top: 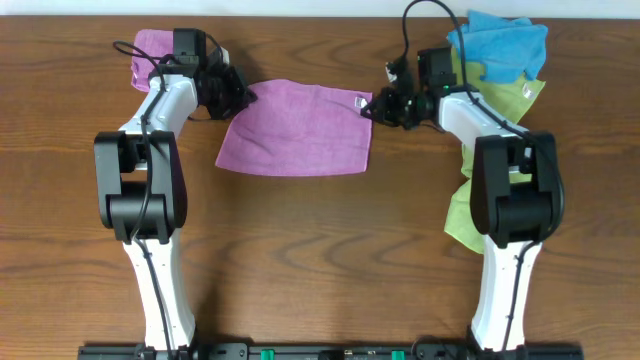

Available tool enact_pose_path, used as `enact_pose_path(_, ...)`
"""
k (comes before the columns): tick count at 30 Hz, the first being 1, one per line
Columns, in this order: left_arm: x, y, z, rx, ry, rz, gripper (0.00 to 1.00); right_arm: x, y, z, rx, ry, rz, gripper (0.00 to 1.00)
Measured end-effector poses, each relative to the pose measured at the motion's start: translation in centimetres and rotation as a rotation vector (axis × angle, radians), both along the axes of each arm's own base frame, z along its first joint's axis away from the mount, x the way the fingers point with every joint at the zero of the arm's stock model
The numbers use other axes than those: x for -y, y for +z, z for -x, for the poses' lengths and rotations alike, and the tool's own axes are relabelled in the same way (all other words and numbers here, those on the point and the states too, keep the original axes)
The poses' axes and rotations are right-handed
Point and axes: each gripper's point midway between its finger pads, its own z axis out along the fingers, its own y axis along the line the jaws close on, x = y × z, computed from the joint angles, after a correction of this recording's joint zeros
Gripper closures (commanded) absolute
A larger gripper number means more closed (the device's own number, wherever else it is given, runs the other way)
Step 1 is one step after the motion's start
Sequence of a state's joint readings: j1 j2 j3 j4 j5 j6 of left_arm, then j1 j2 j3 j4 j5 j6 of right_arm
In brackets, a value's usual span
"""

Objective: Fold the cloth
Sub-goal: 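Lift the pink cloth with both grippers and pull it toward the robot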

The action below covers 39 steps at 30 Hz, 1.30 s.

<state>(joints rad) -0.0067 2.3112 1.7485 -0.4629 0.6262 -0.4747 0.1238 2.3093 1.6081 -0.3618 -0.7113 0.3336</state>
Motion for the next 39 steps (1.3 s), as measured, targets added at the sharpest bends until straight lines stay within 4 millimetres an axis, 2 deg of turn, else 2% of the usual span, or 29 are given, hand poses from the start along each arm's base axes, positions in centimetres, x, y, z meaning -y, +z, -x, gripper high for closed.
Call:
enact_pose_path(3,0.1,1.2,-0.9,0.032,-0.002,0.003,0.94,0.2,0.8,0.0,0.006,-0.002,-0.006,0.98)
enact_pose_path(5,0.1,2.5,-1.6,0.058,-0.008,0.004,0.94,0.2,2.3,-0.2,0.035,0.000,-0.010,0.98)
enact_pose_path(7,0.2,4.0,-2.2,0.085,-0.026,-0.005,0.94,0.1,4.5,-0.4,0.076,0.003,-0.017,0.98)
enact_pose_path(10,0.4,5.8,-2.5,0.115,-0.057,-0.019,0.94,0.0,9.0,-0.5,0.158,0.006,-0.030,0.98)
enact_pose_path(15,1.7,7.9,-2.0,0.141,-0.120,-0.070,0.95,0.3,15.9,0.3,0.290,0.019,-0.025,0.99)
enact_pose_path(18,2.6,9.5,-1.7,0.180,-0.147,-0.095,0.95,0.7,18.2,1.5,0.313,0.021,0.000,0.98)
enact_pose_path(21,3.5,12.5,-1.3,0.242,-0.168,-0.114,0.95,0.9,19.6,2.7,0.313,0.028,0.017,0.98)
enact_pose_path(26,3.3,17.3,0.6,0.294,-0.164,-0.158,0.95,0.4,19.9,4.2,0.292,0.055,0.035,0.99)
enact_pose_path(30,3.0,20.8,2.8,0.327,-0.168,-0.216,0.94,0.0,21.9,5.9,0.331,0.082,0.066,0.99)
enact_pose_path(36,4.4,23.5,6.5,0.337,-0.226,-0.274,0.94,1.0,26.4,10.1,0.408,0.097,0.159,0.98)
enact_pose_path(39,4.6,24.0,8.6,0.303,-0.246,-0.299,0.94,1.4,27.1,11.9,0.403,0.107,0.192,0.98)
